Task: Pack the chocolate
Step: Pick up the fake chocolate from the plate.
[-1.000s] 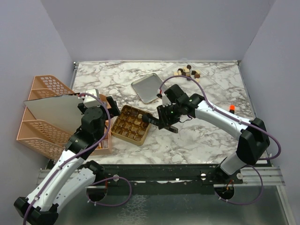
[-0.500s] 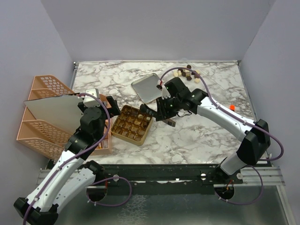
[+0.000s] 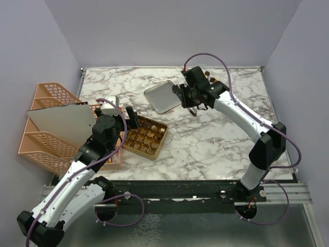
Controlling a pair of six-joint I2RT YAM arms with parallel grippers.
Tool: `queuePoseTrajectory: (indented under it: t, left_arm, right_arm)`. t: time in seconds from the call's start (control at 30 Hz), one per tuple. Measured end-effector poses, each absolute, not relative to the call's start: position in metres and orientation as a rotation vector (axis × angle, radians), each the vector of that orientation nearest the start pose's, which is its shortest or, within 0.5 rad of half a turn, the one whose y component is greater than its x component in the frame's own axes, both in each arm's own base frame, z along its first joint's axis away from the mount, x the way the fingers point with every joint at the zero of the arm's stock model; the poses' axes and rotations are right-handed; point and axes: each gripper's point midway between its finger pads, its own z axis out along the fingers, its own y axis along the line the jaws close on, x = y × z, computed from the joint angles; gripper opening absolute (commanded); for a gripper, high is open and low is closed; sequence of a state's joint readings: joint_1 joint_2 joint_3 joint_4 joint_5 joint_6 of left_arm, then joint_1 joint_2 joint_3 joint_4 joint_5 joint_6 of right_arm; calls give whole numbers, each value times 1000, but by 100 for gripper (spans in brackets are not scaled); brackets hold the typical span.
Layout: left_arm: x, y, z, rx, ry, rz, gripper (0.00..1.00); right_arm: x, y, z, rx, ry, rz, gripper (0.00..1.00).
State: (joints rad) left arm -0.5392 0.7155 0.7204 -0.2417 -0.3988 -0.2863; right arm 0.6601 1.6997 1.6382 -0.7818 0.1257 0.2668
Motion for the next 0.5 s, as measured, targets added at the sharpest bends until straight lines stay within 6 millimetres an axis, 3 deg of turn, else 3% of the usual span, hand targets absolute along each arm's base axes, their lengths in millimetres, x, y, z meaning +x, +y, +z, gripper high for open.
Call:
queuePoseTrajectory:
  t: [0.23,0.5]
  left_arm:
    - [271,-100,261,-44,1750,-268,99]
    - [264,-101,270,-36,1718,-291,99]
  right_arm:
    - [419,192,178,-233,2441,66,35]
    - [489,124,180,-42,2406,-69,37]
